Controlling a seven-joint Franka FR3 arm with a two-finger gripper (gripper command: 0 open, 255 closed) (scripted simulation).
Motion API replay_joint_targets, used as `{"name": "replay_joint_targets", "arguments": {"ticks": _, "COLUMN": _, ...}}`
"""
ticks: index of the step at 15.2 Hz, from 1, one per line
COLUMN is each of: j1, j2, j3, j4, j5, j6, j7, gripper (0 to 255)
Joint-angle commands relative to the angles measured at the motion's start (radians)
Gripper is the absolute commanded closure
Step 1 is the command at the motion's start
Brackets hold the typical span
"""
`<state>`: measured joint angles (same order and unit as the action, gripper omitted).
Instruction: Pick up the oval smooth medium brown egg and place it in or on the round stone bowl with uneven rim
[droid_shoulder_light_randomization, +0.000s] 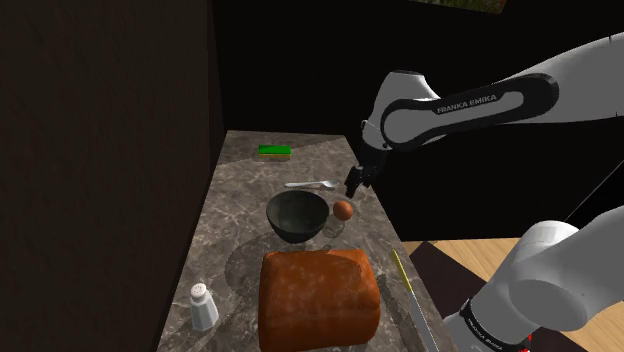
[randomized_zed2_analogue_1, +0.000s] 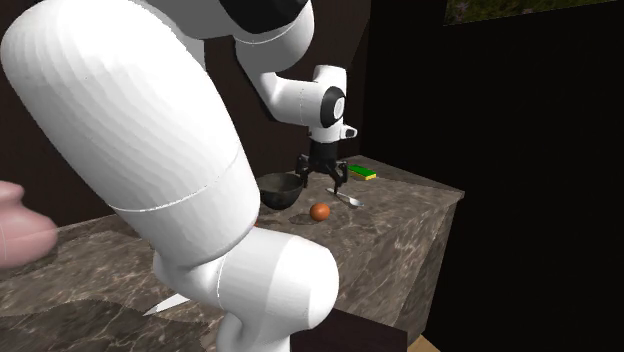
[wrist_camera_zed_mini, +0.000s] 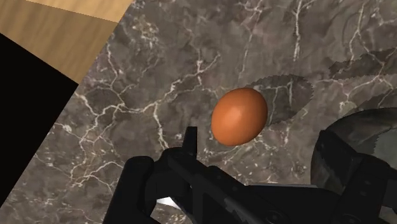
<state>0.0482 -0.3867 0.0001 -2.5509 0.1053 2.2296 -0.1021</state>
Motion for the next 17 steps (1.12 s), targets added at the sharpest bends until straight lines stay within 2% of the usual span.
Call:
{"name": "replay_joint_targets", "arguments": {"ticks": 1, "j1": 0.006, "j2": 0.071, "j3": 0.004, "j4": 0.003, "j5": -0.001, "j6": 0.058, "j7": -0.012, "gripper": 0}}
{"name": "replay_joint_targets", "arguments": {"ticks": 4, "j1": 0.013, "j2": 0.172, "j3": 0.009, "j4": 0.013, "j5": -0.002, "j6": 0.134, "j7": -0.026, "gripper": 0}}
{"name": "replay_joint_targets", "arguments": {"ticks": 11, "j1": 0.019, "j2": 0.249, "j3": 0.013, "j4": -0.016, "j5": 0.010, "j6": 0.241, "j7": -0.034, "gripper": 0}}
{"name": "replay_joint_targets", "arguments": {"ticks": 17, "j1": 0.019, "j2": 0.256, "j3": 0.013, "j4": -0.018, "j5": 0.011, "j6": 0.250, "j7": -0.035, "gripper": 0}}
